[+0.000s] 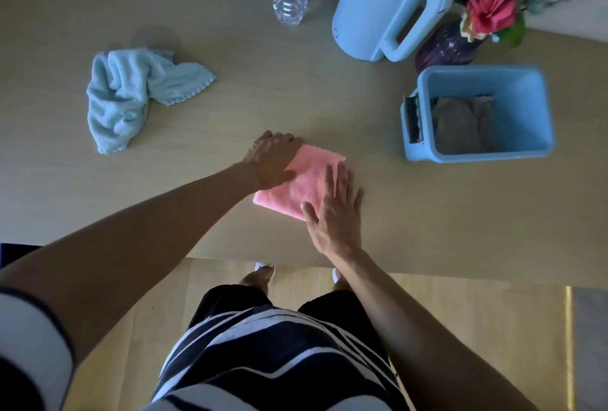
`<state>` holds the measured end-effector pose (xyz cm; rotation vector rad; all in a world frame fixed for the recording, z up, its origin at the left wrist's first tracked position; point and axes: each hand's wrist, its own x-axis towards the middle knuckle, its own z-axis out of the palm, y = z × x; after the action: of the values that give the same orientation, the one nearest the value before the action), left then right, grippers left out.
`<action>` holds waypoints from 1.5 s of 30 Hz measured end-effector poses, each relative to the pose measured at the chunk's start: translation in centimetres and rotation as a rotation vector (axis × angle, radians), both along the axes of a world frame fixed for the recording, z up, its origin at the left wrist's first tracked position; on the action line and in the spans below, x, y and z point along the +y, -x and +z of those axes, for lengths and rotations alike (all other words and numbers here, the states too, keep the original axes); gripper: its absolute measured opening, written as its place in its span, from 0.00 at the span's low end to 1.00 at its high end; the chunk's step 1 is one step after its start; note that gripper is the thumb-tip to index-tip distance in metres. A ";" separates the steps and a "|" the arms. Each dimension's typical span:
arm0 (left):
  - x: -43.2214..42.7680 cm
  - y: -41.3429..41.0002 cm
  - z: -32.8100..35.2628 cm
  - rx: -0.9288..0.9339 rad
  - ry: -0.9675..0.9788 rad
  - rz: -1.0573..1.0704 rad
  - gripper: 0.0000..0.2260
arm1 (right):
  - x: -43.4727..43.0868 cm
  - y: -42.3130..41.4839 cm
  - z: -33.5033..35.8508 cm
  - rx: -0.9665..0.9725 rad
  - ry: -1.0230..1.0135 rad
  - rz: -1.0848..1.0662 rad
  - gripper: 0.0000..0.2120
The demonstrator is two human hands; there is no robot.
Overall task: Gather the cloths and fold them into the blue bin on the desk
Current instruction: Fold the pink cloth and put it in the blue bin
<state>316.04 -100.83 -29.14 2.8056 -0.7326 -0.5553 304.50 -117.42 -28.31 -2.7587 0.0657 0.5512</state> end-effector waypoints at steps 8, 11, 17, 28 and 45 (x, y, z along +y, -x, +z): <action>-0.9 -0.6 5.8 0.369 0.241 0.440 0.12 | -2.9 -1.7 5.6 -0.169 -0.322 -0.096 0.43; -1.4 0.0 10.0 0.441 0.669 0.758 0.16 | -5.0 -3.8 8.3 -0.290 -0.485 -0.138 0.40; -8.4 2.1 16.9 0.406 1.392 1.076 0.21 | -10.3 -7.2 13.8 -0.059 -1.089 -0.321 0.40; -21.7 0.2 20.2 0.258 1.265 0.907 0.29 | -25.7 -11.2 18.5 -0.138 -1.275 -0.461 0.41; -31.4 -5.0 9.7 0.363 0.512 0.615 0.28 | -34.5 -18.8 11.7 0.004 -0.126 0.029 0.15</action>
<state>321.02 -132.25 -19.42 2.1903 0.0714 -0.6171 323.34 -151.88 -16.66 -2.6402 -0.0085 0.5485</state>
